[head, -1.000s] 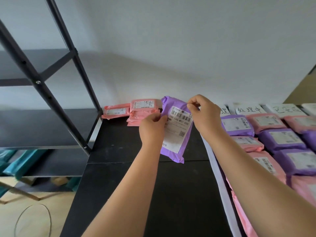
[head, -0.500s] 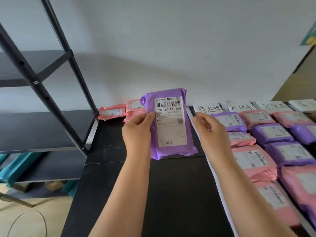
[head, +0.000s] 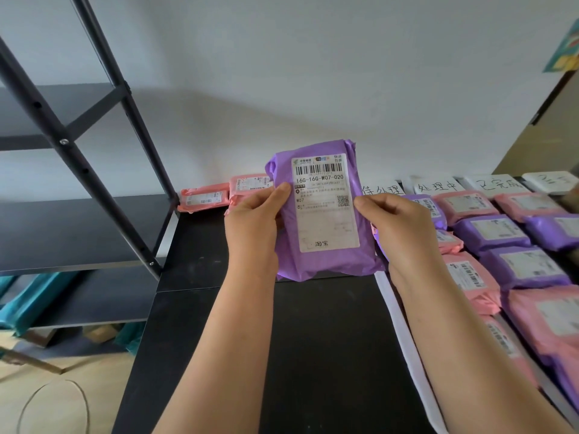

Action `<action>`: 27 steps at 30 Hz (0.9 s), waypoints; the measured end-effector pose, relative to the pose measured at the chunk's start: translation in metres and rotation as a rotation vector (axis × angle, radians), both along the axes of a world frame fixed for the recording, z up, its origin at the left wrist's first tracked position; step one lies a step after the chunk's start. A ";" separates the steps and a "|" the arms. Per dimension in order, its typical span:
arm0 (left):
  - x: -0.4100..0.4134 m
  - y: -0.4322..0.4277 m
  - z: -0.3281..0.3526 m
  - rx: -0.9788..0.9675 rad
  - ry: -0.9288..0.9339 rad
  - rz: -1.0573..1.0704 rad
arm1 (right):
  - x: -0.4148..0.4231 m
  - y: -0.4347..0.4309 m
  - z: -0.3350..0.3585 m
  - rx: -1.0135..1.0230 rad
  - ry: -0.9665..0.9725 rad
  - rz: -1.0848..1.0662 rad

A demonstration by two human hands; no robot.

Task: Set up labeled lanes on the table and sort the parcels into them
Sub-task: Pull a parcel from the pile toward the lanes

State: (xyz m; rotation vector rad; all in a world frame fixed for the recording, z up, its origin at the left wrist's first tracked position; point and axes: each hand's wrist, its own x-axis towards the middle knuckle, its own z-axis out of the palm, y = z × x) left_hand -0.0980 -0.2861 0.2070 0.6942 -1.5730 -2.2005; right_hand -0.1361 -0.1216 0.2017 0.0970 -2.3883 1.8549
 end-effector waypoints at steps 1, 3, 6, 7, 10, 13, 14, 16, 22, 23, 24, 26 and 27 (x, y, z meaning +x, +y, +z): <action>0.000 -0.001 0.000 0.007 0.002 -0.003 | 0.000 0.000 0.000 -0.042 -0.011 -0.001; 0.000 -0.002 0.001 0.028 -0.001 -0.009 | 0.002 0.000 0.001 -0.097 -0.035 0.004; -0.002 -0.003 0.000 0.030 -0.011 -0.012 | 0.003 -0.001 0.002 -0.138 -0.057 0.016; -0.002 -0.004 -0.001 0.022 -0.013 -0.014 | 0.003 0.000 0.002 -0.146 -0.057 0.021; -0.004 -0.004 -0.004 -0.011 0.011 -0.043 | 0.004 0.002 0.004 -0.140 -0.046 0.048; -0.002 -0.003 -0.006 -0.123 0.007 -0.016 | 0.004 0.006 0.006 -0.161 -0.013 0.031; -0.001 -0.003 -0.007 -0.176 0.000 0.013 | 0.004 0.007 0.007 -0.172 -0.006 0.014; 0.001 -0.003 -0.010 -0.232 -0.020 0.031 | 0.003 0.010 0.008 -0.178 -0.002 -0.021; 0.004 0.010 -0.016 -0.324 -0.087 -0.194 | 0.002 0.011 0.003 -0.263 -0.029 -0.060; 0.004 0.012 -0.017 -0.325 -0.087 -0.208 | 0.003 0.010 0.002 -0.263 -0.031 -0.056; 0.004 0.014 -0.018 -0.318 -0.086 -0.210 | 0.004 0.009 0.001 -0.258 -0.030 -0.055; 0.004 0.015 -0.021 -0.283 -0.074 -0.182 | 0.004 0.008 -0.004 -0.215 -0.017 -0.059; 0.005 0.015 -0.021 -0.260 -0.066 -0.159 | 0.004 0.008 -0.006 -0.185 -0.010 -0.062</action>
